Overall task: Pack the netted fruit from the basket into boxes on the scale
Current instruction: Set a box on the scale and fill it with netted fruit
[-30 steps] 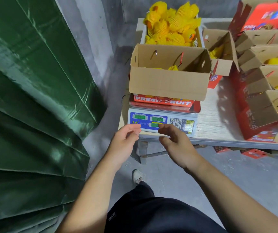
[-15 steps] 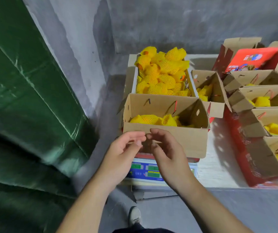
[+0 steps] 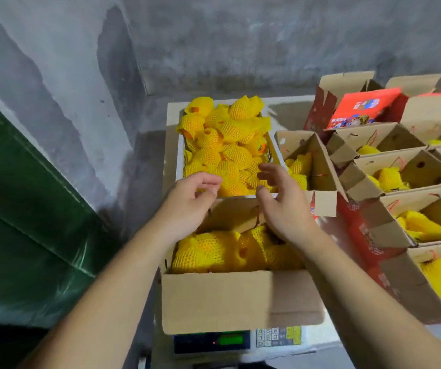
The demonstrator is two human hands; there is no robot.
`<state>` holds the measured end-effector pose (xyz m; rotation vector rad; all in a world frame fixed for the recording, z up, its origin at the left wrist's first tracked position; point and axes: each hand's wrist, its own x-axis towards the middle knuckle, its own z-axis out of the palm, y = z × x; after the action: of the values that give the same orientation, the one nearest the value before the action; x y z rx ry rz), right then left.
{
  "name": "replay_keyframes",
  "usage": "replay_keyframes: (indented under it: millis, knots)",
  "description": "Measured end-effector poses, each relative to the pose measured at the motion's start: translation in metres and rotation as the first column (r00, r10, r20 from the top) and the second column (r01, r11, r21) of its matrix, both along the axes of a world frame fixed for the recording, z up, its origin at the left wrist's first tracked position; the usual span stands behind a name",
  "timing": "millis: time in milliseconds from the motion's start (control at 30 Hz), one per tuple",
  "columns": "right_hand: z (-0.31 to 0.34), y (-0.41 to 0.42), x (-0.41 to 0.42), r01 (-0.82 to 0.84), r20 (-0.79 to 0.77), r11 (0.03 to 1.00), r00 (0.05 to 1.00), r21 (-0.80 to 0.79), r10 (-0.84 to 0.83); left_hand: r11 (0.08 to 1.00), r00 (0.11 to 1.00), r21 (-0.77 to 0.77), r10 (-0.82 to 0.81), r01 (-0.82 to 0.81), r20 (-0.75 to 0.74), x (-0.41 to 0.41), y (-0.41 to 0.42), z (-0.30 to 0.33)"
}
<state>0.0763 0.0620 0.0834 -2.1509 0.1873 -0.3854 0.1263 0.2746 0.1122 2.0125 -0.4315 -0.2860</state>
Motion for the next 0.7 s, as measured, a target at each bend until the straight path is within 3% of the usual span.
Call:
replay_keyframes:
  millis: [133, 267, 433, 567, 633, 700]
  knots:
    - [-0.01, -0.061, 0.082, -0.053, -0.358, 0.983, 0.934, -0.176, -0.014, 0.996, 1.0, 0.084, -0.021, 0.022, -0.017, 0.046, -0.022, -0.014]
    - [-0.034, -0.093, 0.145, -0.16, -0.437, 0.92, 0.899, -0.359, -0.014, 0.986, 0.999, 0.163, -0.037, 0.037, -0.001, 0.094, -0.049, -0.03]
    - [-0.062, -0.098, 0.203, -0.287, -0.362, 0.773, 0.929, -0.566, 0.08, 0.905, 0.979, 0.423, -0.05, -0.04, 0.198, 0.145, -0.072, -0.059]
    - [-0.071, -0.099, 0.245, -0.329, -0.274, 0.709, 0.941, -0.623, 0.196, 0.861, 0.939, 0.486, -0.031, -0.149, 0.342, 0.175, -0.08, -0.075]
    - [-0.073, -0.097, 0.261, -0.342, -0.254, 0.716, 0.939, -0.608, 0.233, 0.819, 0.85, 0.535, -0.121, -0.206, 0.512, 0.195, -0.081, -0.073]
    - [-0.079, -0.088, 0.272, -0.314, -0.212, 0.749, 0.949, -0.583, 0.233, 0.784, 0.698, 0.573, -0.271, -0.24, 0.663, 0.23, -0.084, -0.063]
